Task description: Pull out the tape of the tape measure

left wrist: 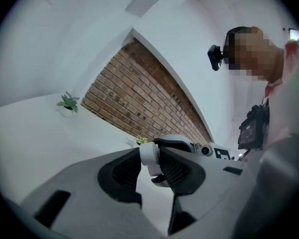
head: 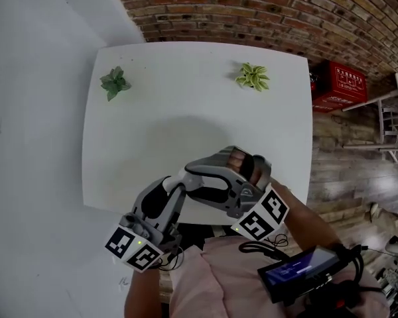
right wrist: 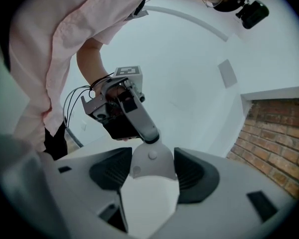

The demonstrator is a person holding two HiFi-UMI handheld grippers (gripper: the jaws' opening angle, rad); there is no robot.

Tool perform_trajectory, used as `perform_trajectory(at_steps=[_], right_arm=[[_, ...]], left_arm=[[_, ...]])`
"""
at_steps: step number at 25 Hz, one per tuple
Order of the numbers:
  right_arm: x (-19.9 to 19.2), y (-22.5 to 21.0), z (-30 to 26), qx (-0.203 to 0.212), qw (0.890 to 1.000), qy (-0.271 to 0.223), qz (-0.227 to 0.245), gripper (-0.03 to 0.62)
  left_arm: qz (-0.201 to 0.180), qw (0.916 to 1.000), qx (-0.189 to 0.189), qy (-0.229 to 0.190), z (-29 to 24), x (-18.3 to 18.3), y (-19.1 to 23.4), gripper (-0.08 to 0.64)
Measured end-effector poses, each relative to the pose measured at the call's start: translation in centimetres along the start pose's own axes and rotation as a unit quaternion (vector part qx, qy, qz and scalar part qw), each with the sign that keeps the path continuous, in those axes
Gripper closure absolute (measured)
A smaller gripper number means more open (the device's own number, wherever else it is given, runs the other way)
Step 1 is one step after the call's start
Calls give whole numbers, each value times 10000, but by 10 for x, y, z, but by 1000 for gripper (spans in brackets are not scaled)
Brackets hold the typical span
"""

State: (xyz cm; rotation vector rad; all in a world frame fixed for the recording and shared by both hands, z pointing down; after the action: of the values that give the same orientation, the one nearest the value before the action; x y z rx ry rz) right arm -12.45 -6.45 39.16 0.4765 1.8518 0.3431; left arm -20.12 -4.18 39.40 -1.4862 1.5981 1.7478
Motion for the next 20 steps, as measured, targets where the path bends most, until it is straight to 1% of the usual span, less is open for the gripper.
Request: perform_trajectory(at_steps=[2,4,6,8,9,11,13,17,20], right_arm=[[6,-1,4,-148,9998,-28,136,325],[11,-3,6,-317,9991,-61,258,324],[14,-5,8,-472,9984,-61,320,322],[13,-6,8,-532,9983,5,247,317],[12,-6,9,-517,9985,59,140,298],[12,-7,12,-465,9988,106,-123,239],[17,-8,19,-459,9981,73,-400,218],[29,-18,39,-514,9925,-175,-1099,221],[38,-31,58,-671,9827,-492,-1654,246]], left_arm=[[-71,9996,-159,-215,1,7,-9,458],[-216,9988,-261,-351,2,12,-16,468],[-360,9980,-321,-399,2,17,-19,469],[-561,9971,-348,-369,2,21,-22,471],[-687,9964,-353,-337,2,22,-23,471],[-892,9949,-373,-285,1,26,-26,471],[-1068,9931,-423,-226,1,29,-29,471],[-1611,9851,-598,-26,-2,39,-35,471],[-1846,9799,-756,-92,-5,50,-42,471]])
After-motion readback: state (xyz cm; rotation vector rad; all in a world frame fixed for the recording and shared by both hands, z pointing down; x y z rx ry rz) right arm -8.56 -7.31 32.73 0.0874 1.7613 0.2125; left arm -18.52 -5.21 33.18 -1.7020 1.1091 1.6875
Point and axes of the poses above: the fingertips, and each gripper's own axes: z backward along the fingers, y to its left, x out of its top, the point moved 4 cm from there along z, backward along the fingers, and after that the axes turned 5 degrees about -z, right-handed, at the moved point
